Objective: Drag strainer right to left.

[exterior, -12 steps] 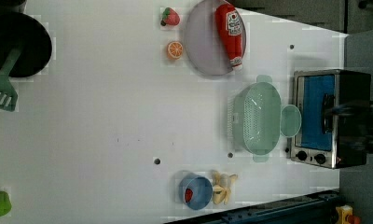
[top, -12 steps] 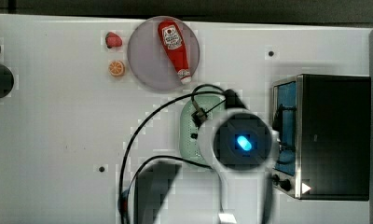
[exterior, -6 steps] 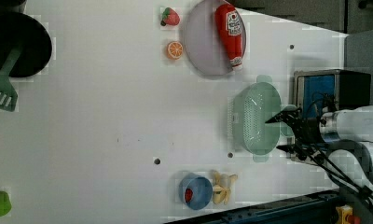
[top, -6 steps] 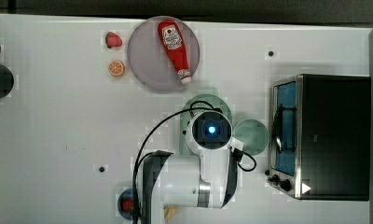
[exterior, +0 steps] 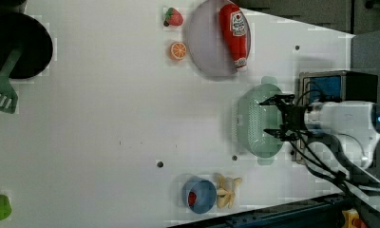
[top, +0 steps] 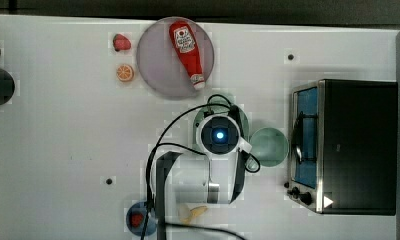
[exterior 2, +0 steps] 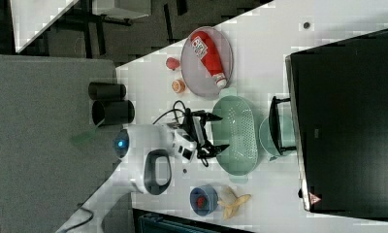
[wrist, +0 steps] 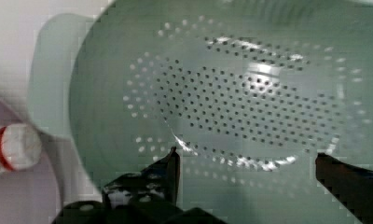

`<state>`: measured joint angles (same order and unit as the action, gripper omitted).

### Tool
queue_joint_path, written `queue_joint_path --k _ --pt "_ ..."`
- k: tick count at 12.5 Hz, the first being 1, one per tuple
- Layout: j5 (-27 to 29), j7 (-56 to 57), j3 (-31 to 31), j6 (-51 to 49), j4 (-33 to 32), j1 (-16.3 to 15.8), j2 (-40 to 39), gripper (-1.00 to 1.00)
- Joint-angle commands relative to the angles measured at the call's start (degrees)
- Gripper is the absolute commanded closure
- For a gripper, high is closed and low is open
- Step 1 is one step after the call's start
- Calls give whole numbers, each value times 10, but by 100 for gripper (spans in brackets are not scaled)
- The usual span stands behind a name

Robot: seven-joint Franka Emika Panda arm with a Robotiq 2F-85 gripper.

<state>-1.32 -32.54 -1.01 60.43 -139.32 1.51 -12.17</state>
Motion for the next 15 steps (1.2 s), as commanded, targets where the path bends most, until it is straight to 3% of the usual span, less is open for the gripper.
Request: queue_joint_path --k 1,10,15 --pt "-3 -60 6 37 -6 -10 -39 -100" --pt "-1 -136 28 76 -4 -69 -80 -100" --pt "0 -223 46 72 -2 -122 -84 -100"
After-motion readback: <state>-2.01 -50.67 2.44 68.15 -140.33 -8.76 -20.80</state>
